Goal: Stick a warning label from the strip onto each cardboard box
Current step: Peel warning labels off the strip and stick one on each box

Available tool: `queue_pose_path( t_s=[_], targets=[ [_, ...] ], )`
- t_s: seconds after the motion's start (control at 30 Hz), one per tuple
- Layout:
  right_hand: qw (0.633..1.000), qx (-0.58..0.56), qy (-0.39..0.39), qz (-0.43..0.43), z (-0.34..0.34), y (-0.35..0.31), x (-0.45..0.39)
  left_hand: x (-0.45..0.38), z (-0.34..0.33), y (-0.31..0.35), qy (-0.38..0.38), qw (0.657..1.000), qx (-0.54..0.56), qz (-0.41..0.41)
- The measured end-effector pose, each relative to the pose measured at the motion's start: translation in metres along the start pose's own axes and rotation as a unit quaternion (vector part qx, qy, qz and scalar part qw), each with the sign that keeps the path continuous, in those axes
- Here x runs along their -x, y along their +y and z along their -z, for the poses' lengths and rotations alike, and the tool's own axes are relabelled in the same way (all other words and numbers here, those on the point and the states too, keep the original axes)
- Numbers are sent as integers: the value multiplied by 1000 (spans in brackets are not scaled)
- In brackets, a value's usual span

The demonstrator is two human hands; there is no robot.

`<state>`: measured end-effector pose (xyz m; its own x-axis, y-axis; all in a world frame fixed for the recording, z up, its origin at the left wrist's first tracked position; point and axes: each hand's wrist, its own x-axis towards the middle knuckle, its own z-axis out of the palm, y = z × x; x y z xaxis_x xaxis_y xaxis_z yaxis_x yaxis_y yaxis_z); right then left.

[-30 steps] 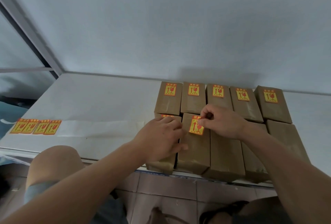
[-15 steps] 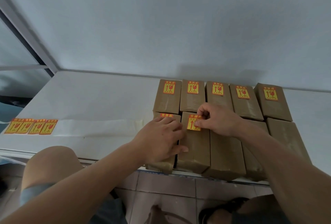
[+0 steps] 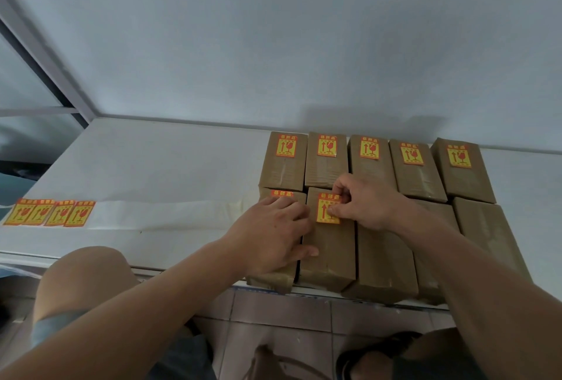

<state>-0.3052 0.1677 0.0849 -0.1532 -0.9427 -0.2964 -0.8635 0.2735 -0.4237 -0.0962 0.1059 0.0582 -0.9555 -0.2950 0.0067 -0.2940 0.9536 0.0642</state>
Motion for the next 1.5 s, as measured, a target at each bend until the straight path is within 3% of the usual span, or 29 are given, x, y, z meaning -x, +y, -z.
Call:
queue_pose_path(
  t_s=[0.3,0.67,1.03,1.5],
  targets=[
    [981,101,134,93,-16,2,15,1,-2,-2,16,1000,-4,-5],
    [979,160,114,59,-33,7,19,2,-7,-3,38,999,-4,-8],
    [978,159,113,70,-33,-1,10,5,-9,-6,49,999,-1,-6],
    [983,142,116,19,-30,15,24,1,-10,-7,46,999,-16,-14]
  ],
)
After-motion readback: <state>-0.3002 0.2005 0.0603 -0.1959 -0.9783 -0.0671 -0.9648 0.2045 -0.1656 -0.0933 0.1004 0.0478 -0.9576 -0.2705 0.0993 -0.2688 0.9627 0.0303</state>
